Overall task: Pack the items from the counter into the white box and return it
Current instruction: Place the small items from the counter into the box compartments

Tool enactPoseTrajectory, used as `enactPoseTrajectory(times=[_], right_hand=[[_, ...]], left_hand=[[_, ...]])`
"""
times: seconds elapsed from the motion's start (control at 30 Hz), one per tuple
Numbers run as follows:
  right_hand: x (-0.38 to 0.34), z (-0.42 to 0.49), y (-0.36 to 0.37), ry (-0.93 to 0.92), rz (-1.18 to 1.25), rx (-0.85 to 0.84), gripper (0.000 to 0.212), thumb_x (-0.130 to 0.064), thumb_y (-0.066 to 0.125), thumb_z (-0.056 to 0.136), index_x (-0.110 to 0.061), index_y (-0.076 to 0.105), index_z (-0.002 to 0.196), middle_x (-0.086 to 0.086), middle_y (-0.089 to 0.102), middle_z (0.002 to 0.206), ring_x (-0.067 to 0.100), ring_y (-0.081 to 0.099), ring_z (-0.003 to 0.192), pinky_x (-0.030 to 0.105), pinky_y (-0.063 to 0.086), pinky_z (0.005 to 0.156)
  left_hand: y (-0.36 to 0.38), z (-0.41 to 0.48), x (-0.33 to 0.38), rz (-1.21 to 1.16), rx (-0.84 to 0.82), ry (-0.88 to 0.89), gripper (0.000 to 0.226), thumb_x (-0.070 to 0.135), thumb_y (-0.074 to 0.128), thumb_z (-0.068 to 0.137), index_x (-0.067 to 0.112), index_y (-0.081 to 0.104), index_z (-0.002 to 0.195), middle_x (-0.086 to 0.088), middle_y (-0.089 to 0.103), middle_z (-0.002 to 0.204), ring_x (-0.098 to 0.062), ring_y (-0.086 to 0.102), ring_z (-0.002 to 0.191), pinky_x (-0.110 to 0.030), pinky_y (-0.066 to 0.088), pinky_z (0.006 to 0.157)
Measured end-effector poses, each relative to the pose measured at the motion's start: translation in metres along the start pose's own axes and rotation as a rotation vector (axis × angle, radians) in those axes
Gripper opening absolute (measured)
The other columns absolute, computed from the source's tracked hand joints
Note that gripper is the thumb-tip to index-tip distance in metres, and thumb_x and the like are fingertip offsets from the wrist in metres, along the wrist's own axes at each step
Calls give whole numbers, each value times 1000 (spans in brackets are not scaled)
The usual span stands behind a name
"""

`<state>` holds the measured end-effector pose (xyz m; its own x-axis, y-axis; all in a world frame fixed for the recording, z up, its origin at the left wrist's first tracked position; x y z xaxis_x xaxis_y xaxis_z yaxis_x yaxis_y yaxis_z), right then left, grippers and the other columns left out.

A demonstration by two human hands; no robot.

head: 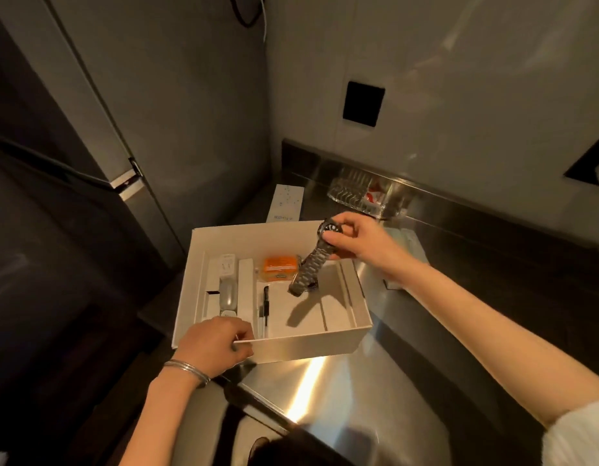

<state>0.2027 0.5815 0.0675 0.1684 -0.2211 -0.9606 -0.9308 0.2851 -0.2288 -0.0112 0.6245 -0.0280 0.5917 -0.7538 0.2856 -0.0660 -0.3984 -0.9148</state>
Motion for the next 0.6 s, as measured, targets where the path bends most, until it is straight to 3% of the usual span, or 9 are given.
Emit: enactPoseTrajectory(times=[0.17, 0.27, 0.33, 0.5, 0.6], right_hand=[[69, 49, 77, 274, -332, -214, 30, -15, 63, 86, -3, 53, 112, 11, 60, 102, 19, 63, 86, 29, 56, 78], [119, 58, 96, 472, -462, -373, 35, -17, 63, 87, -4, 51, 117, 18, 59, 119, 32, 59, 111, 43, 48, 98], [145, 56, 100, 614, -481, -446, 36, -16, 63, 86, 0, 51, 117, 22, 59, 121, 37, 57, 116, 45, 46, 101], [168, 61, 108, 671, -415, -320, 46, 3, 59, 85, -2, 41, 127, 22, 52, 124, 35, 58, 112, 46, 51, 94], [164, 69, 111, 544, -416, -203, 45, 5, 60, 84, -4, 41, 124, 20, 50, 122, 29, 59, 100, 33, 59, 70]], left_hand=[[-4, -3, 2, 37, 86, 21, 12, 42, 51, 86, 34, 56, 93, 14, 59, 92, -5, 52, 82, -20, 39, 68], [-5, -4, 2, 14, 108, 19, 12, 41, 51, 86, 32, 57, 93, 12, 60, 95, -7, 55, 88, -22, 40, 71], [-6, -4, 3, 0, 119, 18, 12, 39, 50, 87, 31, 57, 93, 12, 61, 96, -8, 54, 88, -22, 40, 72], [-6, -4, 1, -17, 114, 23, 14, 37, 46, 88, 30, 55, 96, 10, 60, 100, -11, 54, 92, -24, 39, 72], [-6, -6, 1, -10, 116, 26, 14, 38, 45, 88, 30, 54, 96, 9, 60, 101, -12, 54, 94, -24, 34, 68]])
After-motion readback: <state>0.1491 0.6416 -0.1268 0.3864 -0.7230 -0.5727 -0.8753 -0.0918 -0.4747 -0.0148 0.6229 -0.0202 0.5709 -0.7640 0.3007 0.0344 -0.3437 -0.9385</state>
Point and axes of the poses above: each hand's wrist, its own z-axis towards the middle knuckle, its own y-axis out of the palm, x = y × z, the point moved 9 cm from there along z, towards the middle knuckle
